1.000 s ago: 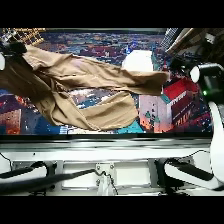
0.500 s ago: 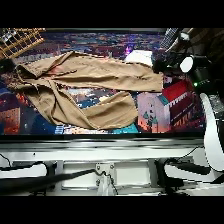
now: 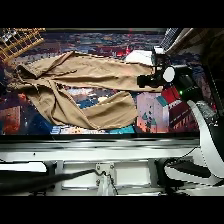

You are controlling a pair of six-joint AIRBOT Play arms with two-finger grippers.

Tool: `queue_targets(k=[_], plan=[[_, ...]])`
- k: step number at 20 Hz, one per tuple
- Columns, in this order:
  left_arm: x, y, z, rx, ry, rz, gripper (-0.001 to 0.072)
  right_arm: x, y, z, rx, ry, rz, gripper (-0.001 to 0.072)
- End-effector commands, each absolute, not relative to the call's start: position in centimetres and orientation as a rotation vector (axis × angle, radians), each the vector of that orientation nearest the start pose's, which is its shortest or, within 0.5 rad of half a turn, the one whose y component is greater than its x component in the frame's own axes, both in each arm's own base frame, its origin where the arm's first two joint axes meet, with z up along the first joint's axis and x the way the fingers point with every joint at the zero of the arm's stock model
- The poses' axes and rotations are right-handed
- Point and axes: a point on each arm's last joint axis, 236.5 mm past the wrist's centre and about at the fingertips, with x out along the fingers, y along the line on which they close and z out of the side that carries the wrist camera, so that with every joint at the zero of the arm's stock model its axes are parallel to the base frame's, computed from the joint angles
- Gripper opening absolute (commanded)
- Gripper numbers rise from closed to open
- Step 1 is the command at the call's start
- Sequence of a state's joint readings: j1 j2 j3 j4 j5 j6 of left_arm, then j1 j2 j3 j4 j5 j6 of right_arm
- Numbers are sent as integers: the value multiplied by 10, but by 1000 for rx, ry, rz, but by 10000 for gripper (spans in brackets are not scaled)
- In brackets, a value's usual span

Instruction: Fold the clothes and pants, and hang the long-sleeved shirts on hangers.

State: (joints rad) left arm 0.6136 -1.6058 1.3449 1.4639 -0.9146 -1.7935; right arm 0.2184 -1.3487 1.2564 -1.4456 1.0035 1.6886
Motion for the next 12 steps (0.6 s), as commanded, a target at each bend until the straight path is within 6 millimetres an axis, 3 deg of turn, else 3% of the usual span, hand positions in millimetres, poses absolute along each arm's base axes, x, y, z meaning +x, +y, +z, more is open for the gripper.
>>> queue_targets(k=[1,4,9,10,12], plan=[[437,252,-69,-772,974,529,398,419,137,34,94,1111,219,436],[465,247,-75,-882,872,488,397,417,139,37,120,1114,210,402],[491,251,-85,-913,773,476,397,416,140,42,158,1109,194,402],[495,249,-87,-917,761,472,340,416,140,42,163,1110,191,402],[502,245,-89,-908,752,456,49,415,139,42,178,1117,181,400]])
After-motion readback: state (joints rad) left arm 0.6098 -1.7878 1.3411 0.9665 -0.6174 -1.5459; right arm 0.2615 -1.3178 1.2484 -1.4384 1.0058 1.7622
